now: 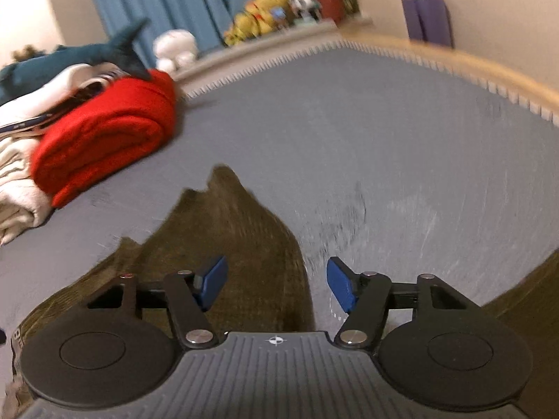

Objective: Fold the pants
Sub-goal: 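Grasp the corduroy pant leg with the right tool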

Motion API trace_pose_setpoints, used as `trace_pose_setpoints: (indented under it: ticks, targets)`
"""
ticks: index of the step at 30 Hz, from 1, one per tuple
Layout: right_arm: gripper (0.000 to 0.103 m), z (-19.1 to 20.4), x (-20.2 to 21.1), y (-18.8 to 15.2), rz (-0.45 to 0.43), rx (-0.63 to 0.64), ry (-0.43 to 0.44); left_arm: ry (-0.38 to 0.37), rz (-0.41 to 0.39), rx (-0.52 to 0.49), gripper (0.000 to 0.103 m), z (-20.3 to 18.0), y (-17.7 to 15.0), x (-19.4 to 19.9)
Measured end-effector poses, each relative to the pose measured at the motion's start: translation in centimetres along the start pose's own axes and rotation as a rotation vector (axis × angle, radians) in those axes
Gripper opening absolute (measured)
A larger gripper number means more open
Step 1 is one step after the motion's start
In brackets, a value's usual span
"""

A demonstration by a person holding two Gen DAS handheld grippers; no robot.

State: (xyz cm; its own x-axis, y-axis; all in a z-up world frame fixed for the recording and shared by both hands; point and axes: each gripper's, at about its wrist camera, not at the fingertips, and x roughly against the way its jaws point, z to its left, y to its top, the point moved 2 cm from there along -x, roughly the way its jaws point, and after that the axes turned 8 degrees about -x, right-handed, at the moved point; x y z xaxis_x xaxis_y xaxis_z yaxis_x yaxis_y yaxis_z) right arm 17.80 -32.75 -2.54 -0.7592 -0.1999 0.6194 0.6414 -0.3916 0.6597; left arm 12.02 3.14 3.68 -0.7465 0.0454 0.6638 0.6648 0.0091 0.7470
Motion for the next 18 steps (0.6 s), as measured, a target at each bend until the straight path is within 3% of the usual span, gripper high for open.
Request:
trace_pose_setpoints:
  ticks: [6, 10, 12, 13, 14, 18]
  targets:
    - [0.068, -1.4, -5.3, -1.2, 0.126, -0.048, -0.059, -0.076, 0.011, -0.035, 0.047, -1.8, 0.8, -1.2]
    - [0.069, -0.7, -6.9, -2.2, 0.153, 0.019, -0.075, -0.090, 0.021, -0.038, 0.048, -1.7, 0.6, -1.7]
    - [0.046, 0.0, -7.0, -2.5, 0.155, 0.057, -0.062, -0.087, 0.023, -0.042, 0.048, -0.7, 0.3, -1.5]
    - [0.022, 0.4, -6.9, -2.3, 0.157, 0.070, -0.043, -0.083, 0.025, -0.045, 0.048, -0.6, 0.2, -1.5]
    - [0.012, 1.0, -6.5, -2.2, 0.140, 0.090, -0.046, -0.078, 0.026, -0.046, 0.048, -0.3, 0.2, -1.5]
    - [0.008, 4.2, -3.1, -1.4, 0.020, 0.183, 0.013, -0.045, 0.033, -0.026, 0.048, 1.5, 0.1, -1.4]
